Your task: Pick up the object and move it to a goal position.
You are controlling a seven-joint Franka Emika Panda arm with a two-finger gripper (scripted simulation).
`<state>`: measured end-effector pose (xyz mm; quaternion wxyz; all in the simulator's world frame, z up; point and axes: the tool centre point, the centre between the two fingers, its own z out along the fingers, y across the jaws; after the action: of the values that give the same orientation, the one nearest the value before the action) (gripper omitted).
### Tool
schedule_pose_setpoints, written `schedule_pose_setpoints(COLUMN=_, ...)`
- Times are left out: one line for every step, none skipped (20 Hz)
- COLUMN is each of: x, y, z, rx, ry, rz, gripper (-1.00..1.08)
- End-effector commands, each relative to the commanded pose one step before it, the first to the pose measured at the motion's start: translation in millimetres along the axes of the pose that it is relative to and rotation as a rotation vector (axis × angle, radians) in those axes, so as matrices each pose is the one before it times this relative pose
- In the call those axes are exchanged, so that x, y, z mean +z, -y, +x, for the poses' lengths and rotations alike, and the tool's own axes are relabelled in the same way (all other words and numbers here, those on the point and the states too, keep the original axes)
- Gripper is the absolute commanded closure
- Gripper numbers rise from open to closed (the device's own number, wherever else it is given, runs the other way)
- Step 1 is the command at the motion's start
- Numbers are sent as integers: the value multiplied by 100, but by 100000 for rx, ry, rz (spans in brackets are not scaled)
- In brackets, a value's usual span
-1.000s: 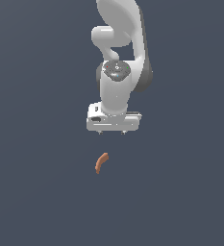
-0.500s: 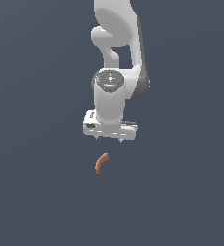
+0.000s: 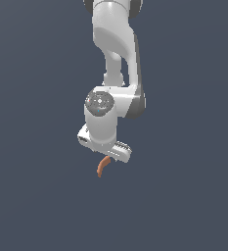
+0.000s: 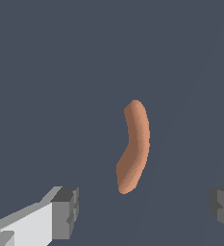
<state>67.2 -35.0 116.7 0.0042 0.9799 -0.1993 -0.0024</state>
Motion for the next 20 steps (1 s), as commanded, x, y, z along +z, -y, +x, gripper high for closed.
schedule_pose_setpoints(x=658, y=-121, z=897, rx=5496, ry=-120, rz=390, gripper=-92)
schedule_pose_setpoints(x=220, y=-35, z=273, rx=1703, ry=-24, rz=107, gripper=-92)
schedule_pose_setpoints(x=198, y=-28, z=242, rx=1519, ry=-22, rz=94, gripper=-92)
schedule_pose_setpoints(x=176, y=-22, z=212, rx=1336, ry=-20, rz=82, gripper=-92)
schedule_pose_setpoints(x=153, y=-17, z=183, rx=1156, ry=-18, rz=71, gripper=-92)
schedule_pose_setpoints(x=130, y=-14, z=154, rx=977, ry=-15, rz=59, gripper=-92)
schedule_pose_setpoints(x=107, y=-10, z=125, rx=798, ry=-13, rz=48, gripper=-92)
schedule_pose_setpoints(x=84, y=-5, z=96, rx=616, ry=-10, rz=37, gripper=-92)
schedule_pose_setpoints(x=60, y=-4, z=69, rx=441, ry=-7, rz=26, gripper=-92)
schedule_pose_setpoints(x=36, y=-4, z=42, rx=267, ry=-4, rz=16, gripper=-92)
schedule_pose_setpoints(x=12, y=-7, z=17, rx=97, ry=-2, rz=6, gripper=-92)
schedule_pose_setpoints(x=-35, y=-22, z=-93, rx=-539, ry=61, rz=-76, gripper=-92)
schedule_pose_setpoints(x=43, y=3, z=-1, rx=0, ry=0, rz=0, gripper=-92)
schedule_pose_setpoints(x=130, y=9, z=-4, rx=0, ry=0, rz=0, gripper=-92)
schedule_pose_setpoints(x=215, y=14, z=-7, rx=0, ry=0, rz=0, gripper=-92)
schedule_pose_setpoints(x=294, y=-24, z=10, rx=68, ry=-6, rz=9, gripper=-92)
schedule_pose_setpoints(x=378, y=-20, z=6, rx=68, ry=-6, rz=9, gripper=-92)
schedule_pose_setpoints(x=463, y=-3, z=-5, rx=48, ry=-4, rz=6, gripper=-92)
schedule_pose_setpoints(x=545, y=1, z=-11, rx=48, ry=-4, rz=6, gripper=-92)
schedule_pose_setpoints(x=621, y=-8, z=-11, rx=68, ry=-6, rz=8, gripper=-92)
